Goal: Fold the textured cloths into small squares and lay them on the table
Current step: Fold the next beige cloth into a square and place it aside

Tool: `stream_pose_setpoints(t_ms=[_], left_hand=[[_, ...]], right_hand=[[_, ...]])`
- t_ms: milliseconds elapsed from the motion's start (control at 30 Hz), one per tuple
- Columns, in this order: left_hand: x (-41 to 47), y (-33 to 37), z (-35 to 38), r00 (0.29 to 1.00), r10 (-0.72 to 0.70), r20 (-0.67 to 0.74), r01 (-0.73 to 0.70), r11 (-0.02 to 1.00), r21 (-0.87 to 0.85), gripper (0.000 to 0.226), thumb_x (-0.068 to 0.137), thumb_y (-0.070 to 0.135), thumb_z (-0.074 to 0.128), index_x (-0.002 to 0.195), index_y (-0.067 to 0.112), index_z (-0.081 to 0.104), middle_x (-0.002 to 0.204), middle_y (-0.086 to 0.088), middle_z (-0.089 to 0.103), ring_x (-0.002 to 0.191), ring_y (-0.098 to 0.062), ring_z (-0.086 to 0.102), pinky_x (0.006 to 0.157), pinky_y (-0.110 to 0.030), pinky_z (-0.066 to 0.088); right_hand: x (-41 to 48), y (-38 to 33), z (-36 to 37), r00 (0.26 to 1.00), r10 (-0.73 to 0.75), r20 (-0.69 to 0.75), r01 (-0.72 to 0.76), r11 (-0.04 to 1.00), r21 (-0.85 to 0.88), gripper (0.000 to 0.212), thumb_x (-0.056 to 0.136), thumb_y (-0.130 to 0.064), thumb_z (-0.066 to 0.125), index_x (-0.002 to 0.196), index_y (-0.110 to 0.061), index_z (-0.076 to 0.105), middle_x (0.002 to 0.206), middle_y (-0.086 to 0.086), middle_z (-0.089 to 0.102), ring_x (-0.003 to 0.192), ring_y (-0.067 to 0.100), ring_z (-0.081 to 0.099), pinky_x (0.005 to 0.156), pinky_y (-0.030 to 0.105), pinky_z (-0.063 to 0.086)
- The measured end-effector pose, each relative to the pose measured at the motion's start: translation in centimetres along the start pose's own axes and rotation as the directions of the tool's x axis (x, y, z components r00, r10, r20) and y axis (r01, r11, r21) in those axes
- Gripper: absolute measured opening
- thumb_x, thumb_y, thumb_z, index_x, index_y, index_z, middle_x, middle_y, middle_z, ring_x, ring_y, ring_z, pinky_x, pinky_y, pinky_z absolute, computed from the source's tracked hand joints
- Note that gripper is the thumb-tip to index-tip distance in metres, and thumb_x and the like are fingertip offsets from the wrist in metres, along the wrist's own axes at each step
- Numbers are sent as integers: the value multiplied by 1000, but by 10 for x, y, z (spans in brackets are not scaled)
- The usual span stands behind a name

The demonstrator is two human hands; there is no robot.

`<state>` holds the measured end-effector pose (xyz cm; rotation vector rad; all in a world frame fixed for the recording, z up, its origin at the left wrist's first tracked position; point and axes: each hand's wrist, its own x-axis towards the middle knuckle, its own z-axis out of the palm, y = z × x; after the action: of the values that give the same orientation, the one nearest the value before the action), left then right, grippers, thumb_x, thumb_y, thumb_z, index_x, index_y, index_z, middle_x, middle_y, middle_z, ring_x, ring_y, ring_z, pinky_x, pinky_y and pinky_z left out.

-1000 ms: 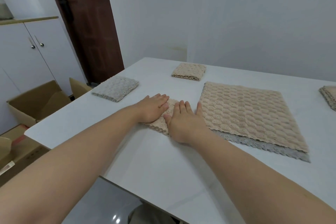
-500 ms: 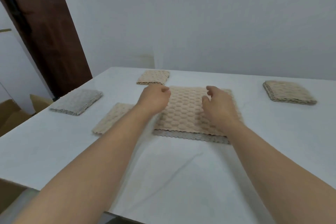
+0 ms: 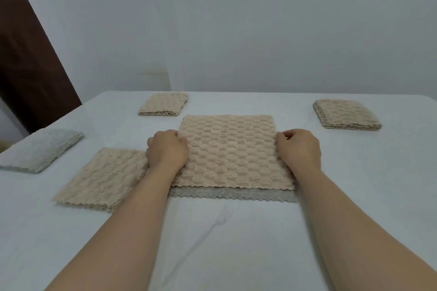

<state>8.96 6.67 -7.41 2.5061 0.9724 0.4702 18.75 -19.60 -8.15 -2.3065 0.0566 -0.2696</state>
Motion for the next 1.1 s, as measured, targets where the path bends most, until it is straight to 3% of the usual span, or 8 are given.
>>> stream_pose_setpoints(t_ms=[67,133,300,433,600,700,867,1100], left_hand=[[2,-3,4,1000,14,-6,-14,999,49,27,101,32,48,99,13,68,117,-13,64,118,-38,49,90,-45,47],[2,-5,6,1000,30,-8,-29,997,73,26,102,29,46,92,13,64,111,-13,64,114,-37,49,88,-45,47],[-3,-3,12,987,149,-64,-141,983,120,26,102,23,47,108,12,70,116,-13,65,112,-36,53,88,-42,43],[-1,-4,12,978,166,-123,-159,985,69,33,101,21,53,130,19,67,129,-7,66,121,-33,55,99,-44,43],[1,-5,13,970,192,-151,-203,977,-61,33,96,10,57,125,22,69,123,0,69,114,-25,63,103,-45,46],[-1,-4,12,960,235,-153,-253,961,-115,36,93,3,56,122,19,70,120,-1,69,105,-25,67,102,-46,48],[-2,-3,8,961,224,-162,-253,949,-190,35,92,0,57,119,17,71,117,-3,68,103,-22,66,97,-37,51],[-5,-1,5,948,252,-194,-304,896,-324,27,89,1,66,106,21,74,106,4,69,90,-11,65,89,-29,54]], right_hand=[[1,1,2,1000,-9,-14,9,999,-36,33,95,-35,59,89,-9,78,88,9,74,78,27,54,73,33,49],[1,0,1,999,-31,-12,30,998,-54,34,95,-36,59,87,-8,77,86,10,74,76,26,52,74,35,50],[1,-1,3,999,-29,15,30,997,-69,21,91,-36,61,94,-25,78,94,1,75,95,28,64,85,37,54],[1,-2,3,998,-52,31,54,997,-57,14,90,-36,61,92,-30,74,96,-5,74,98,26,65,90,42,54],[3,1,5,990,-137,13,138,990,-22,11,93,-35,62,91,-30,71,97,-6,71,97,24,64,87,44,54],[3,0,8,964,-260,-49,258,965,-43,13,96,-32,59,97,-26,70,104,-3,68,101,25,61,87,45,52],[-3,-7,10,888,-455,-57,459,879,129,11,102,-21,55,106,-22,65,95,-4,67,91,17,58,78,32,44],[-8,-6,7,878,-469,95,439,868,231,48,91,7,45,111,-32,64,112,-15,68,95,14,63,85,36,54]])
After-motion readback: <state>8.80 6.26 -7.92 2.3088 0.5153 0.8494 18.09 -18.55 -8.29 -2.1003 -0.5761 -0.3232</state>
